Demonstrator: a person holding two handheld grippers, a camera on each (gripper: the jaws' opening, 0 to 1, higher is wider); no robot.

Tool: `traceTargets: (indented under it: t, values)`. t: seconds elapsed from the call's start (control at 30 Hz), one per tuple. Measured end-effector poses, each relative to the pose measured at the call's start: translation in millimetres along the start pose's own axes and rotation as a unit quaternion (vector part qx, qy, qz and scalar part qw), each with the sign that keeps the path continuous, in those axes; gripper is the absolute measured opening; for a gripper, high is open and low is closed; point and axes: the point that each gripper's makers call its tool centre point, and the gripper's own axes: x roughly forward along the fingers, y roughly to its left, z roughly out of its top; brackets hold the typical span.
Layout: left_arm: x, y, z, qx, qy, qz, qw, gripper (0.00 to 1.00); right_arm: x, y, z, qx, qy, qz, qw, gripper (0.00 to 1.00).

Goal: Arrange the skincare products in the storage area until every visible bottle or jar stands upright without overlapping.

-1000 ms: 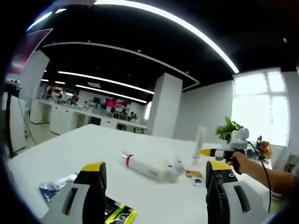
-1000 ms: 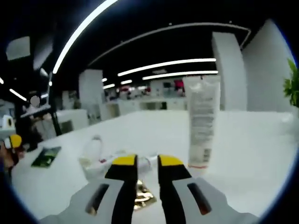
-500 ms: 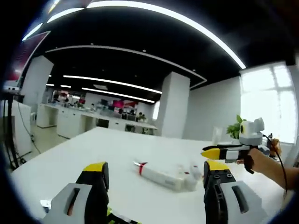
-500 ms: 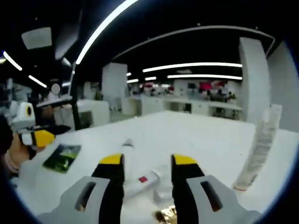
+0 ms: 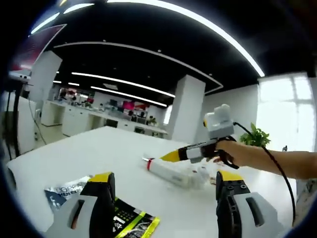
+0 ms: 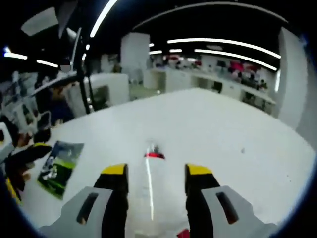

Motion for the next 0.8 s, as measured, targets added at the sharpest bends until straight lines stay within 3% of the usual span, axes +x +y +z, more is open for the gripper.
traceTargets:
  t: [0.17,0.33,0.43,0.53,0.77,0.8]
  values:
    - [-13,3.1,-3.4,0.003,0.0,0.011,0.9999,0.87,27,6,9.1,-0.019,0.044,-0.005,0.9988,0.44]
    - [-19,10.2,-8.2,-0.006,0.003,0.019,0.9998,0.87,44,16,1.9,-0.013,0.111,0.002,0.9938,0.45]
    - [-24,12.9,-8.9,-0.008,0.003,0.023,0.9997,0.87,51,19,6.0,-0.004,0.116,0.003,0.9932,0.43]
    - [-27,15.2,-8.4,-0.008,0.001,0.026,0.9996,0.87,59,15,4.3,-0.016,0.149,0.0,0.9887,0.43]
    - [-30,19.2,-9.1,-0.01,0.002,0.032,0.9994,0.87,64,10,-2.2,-0.046,0.178,-0.025,0.9826,0.35]
    - [-31,20.6,-8.8,-0.01,0.002,0.034,0.9994,0.87,66,6,-8.6,-0.048,0.195,-0.031,0.9792,0.32]
